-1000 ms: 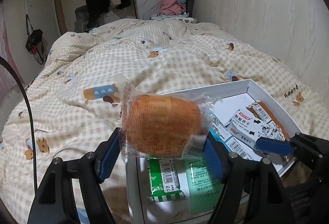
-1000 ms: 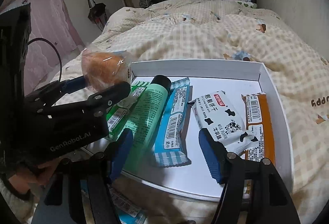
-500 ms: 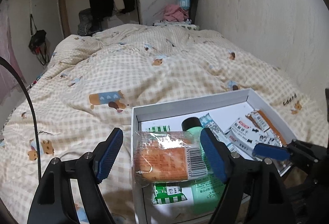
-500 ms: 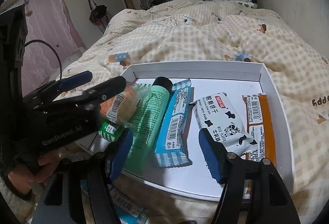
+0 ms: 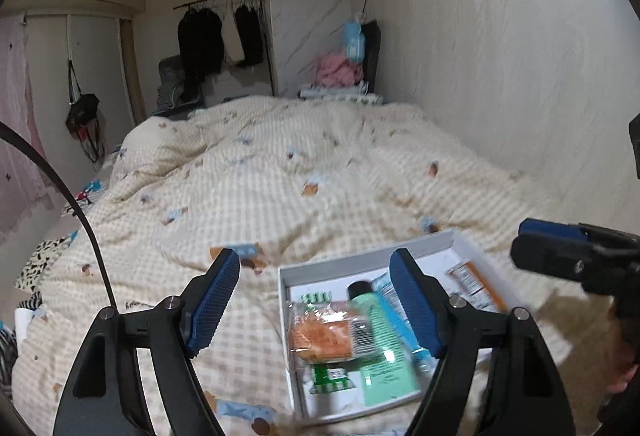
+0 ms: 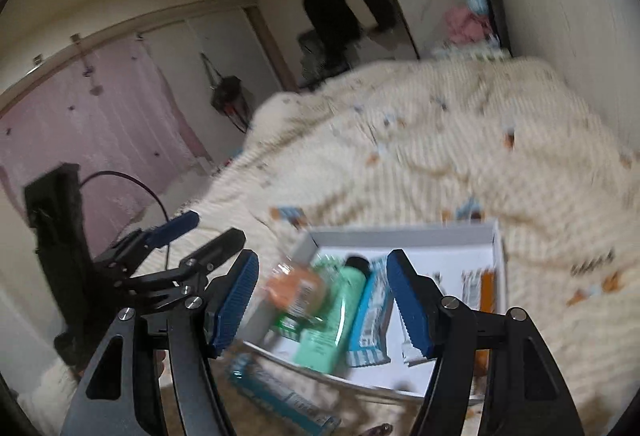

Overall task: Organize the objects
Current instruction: 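Open both grippers to drop the roll and wafer bar into the box, then withdraw both tools from the box toward the remaining items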

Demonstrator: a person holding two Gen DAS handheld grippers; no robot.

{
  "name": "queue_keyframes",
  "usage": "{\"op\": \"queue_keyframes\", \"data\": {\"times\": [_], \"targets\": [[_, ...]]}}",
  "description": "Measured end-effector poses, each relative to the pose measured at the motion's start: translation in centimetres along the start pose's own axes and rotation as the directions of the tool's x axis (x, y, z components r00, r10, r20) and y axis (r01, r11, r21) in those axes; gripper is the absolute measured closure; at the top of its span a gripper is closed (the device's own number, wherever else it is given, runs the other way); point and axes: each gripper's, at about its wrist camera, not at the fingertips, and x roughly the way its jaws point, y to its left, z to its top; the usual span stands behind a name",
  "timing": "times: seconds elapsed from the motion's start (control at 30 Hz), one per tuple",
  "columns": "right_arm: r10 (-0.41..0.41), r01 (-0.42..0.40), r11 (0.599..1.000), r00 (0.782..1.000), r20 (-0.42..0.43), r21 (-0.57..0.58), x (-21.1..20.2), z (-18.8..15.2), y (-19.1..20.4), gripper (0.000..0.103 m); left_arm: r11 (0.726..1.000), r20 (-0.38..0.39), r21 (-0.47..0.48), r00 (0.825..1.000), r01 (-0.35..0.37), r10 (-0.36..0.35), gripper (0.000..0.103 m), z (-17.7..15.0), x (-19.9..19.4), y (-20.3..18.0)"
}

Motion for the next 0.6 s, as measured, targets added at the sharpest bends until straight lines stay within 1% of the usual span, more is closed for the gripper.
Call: {"op": "queue_keyframes", "data": {"times": [0.07, 0.17, 0.23, 0.27, 0.33, 0.4, 0.47, 0.5, 0.53, 0.57, 0.6], "targets": [[-0.007, 0.008, 0.999, 1.0, 0.024, -0.041, -2.1, 0.7, 0.9, 0.035, 0.999, 0.036, -0.026, 0.999, 0.035, -0.034, 0.022, 0.9, -2.2, 0.5], [-0.022, 0.027, 0.994, 0.999, 0.039, -0.108, -4.8, 0.8, 2.3, 0.035, 0.999, 0.082, -0.037, 0.996, 0.034, -0.031, 0.022, 1.7, -4.9, 1.1], [-0.048, 0.053, 0.986, 0.998, 0.038, -0.156, -6.2, 0.3, 3.0, 0.035, 0.999, 0.099, -0.033, 0.995, 0.008, -0.005, 0.022, 1.9, -6.3, 1.4], [-0.048, 0.053, 0.983, 0.998, 0.032, -0.176, -6.7, -0.1, 3.2, 0.035, 1.0, 0.097, -0.026, 0.995, -0.001, 0.004, 0.022, 1.8, -7.0, 1.6], [-0.052, 0.051, 0.98, 0.999, 0.002, -0.194, -7.6, -1.3, 3.4, 0.035, 0.999, 0.092, -0.019, 0.995, 0.03, -0.028, 0.027, 1.4, -8.1, 1.9], [-0.056, 0.05, 0.983, 0.998, -0.031, -0.175, -7.9, -2.6, 2.9, 0.036, 0.997, 0.066, -0.02, 0.996, 0.069, -0.068, 0.037, 0.5, -8.7, 2.2], [-0.049, 0.04, 0.989, 0.997, -0.059, -0.144, -8.2, -3.8, 2.2, 0.046, 0.995, 0.033, -0.024, 0.994, 0.101, -0.1, 0.043, -0.5, -9.2, 2.4], [-0.042, 0.032, 0.991, 0.996, -0.079, -0.128, -8.3, -4.3, 1.9, 0.053, 0.993, 0.016, -0.028, 0.993, 0.116, -0.116, 0.051, -1.1, -9.3, 2.4], [-0.032, 0.02, 0.993, 0.994, -0.101, -0.115, -8.3, -5.0, 1.7, 0.053, 0.99, -0.007, -0.043, 0.99, 0.137, -0.137, 0.058, -1.8, -9.4, 2.4], [-0.032, 0.02, 0.993, 0.994, -0.103, -0.115, -8.5, -5.4, 1.6, 0.053, 0.988, -0.025, -0.054, 0.989, 0.148, -0.149, 0.071, -2.3, -9.3, 2.4], [-0.034, 0.022, 0.992, 0.994, -0.101, -0.123, -8.8, -5.9, 1.5, 0.053, 0.985, -0.047, -0.061, 0.985, 0.161, -0.164, 0.079, -2.7, -9.2, 2.4]]}}
